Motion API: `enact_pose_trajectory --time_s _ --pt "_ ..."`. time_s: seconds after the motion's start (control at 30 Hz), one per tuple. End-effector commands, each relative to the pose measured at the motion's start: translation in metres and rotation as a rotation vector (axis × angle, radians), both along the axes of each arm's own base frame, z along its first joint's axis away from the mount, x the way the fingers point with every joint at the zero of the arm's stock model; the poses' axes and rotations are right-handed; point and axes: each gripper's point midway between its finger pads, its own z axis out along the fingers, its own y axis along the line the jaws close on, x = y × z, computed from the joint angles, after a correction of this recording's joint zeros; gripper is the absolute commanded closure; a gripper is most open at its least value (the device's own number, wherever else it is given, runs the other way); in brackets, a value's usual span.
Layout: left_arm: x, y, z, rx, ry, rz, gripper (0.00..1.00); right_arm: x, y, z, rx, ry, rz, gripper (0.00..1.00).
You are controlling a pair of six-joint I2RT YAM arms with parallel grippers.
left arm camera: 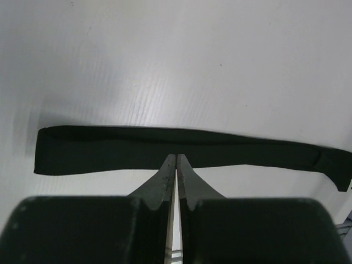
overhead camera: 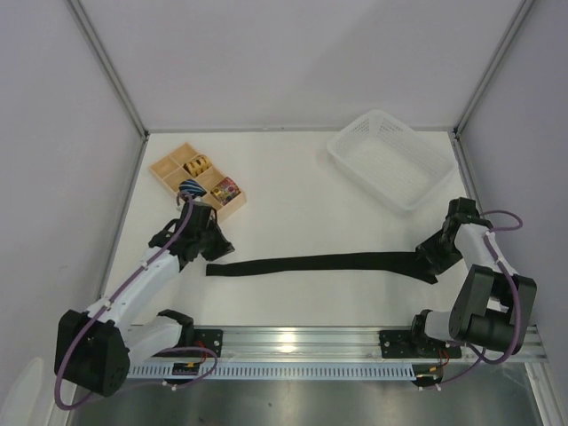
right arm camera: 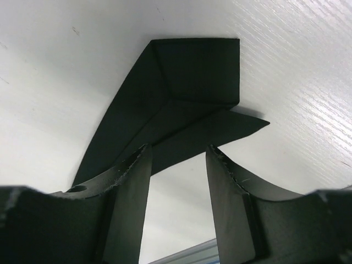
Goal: Roll the ties
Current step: Flatten the tie
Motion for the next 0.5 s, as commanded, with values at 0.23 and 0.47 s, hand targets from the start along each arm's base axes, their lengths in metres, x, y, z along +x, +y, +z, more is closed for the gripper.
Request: enact_pose_trajectory --time_s 0.23,0.47 --pt "0.02 -0.022 -0.008 -0.037 -0.011 -0.124 0.96 -0.005 -0.003 -0.011 0.03 -0.042 -0.063 0.54" --pt "0.016 -0.022 -0.006 -0.025 -0.002 -0.159 0.95 -0.02 -0.007 -0.029 -0.008 -0.026 -0.1 0.7"
